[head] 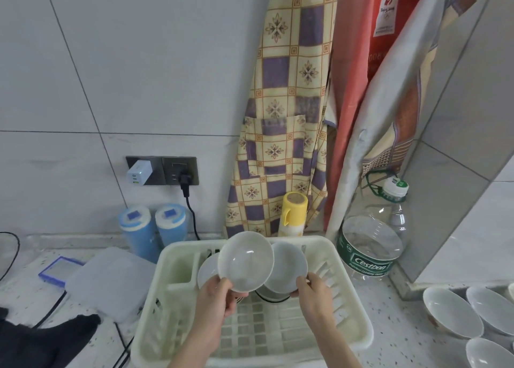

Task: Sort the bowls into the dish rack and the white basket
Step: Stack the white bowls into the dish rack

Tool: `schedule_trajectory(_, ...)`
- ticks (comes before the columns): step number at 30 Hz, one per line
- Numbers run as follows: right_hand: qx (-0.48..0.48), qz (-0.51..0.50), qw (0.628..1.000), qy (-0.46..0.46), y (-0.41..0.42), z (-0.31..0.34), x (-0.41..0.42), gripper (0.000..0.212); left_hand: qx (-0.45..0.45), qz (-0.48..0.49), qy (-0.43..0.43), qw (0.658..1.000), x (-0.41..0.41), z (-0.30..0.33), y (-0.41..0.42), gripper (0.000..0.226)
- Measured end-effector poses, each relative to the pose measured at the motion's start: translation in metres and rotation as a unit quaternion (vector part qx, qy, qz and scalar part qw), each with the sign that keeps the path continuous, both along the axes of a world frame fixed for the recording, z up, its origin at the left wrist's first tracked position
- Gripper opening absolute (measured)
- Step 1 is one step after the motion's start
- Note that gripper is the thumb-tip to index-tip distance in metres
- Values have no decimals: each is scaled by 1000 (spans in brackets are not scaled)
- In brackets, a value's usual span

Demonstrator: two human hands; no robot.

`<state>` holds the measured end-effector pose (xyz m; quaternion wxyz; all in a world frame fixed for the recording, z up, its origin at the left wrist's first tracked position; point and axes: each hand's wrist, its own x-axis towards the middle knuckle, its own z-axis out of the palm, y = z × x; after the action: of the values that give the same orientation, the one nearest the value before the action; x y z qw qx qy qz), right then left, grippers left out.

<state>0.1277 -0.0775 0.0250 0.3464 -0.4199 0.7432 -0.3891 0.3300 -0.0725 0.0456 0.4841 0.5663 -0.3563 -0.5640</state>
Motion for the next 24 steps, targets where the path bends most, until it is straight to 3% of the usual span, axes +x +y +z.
schedule_trajectory(7,7,3,1000,-18,-4,-3,0,18,-45,17,-26,999,1,-9,-6,17)
schedule_trajectory(24,61,81,993,62,-2,-5,2,20,-19,19,5,1000,3,-5,-7,17)
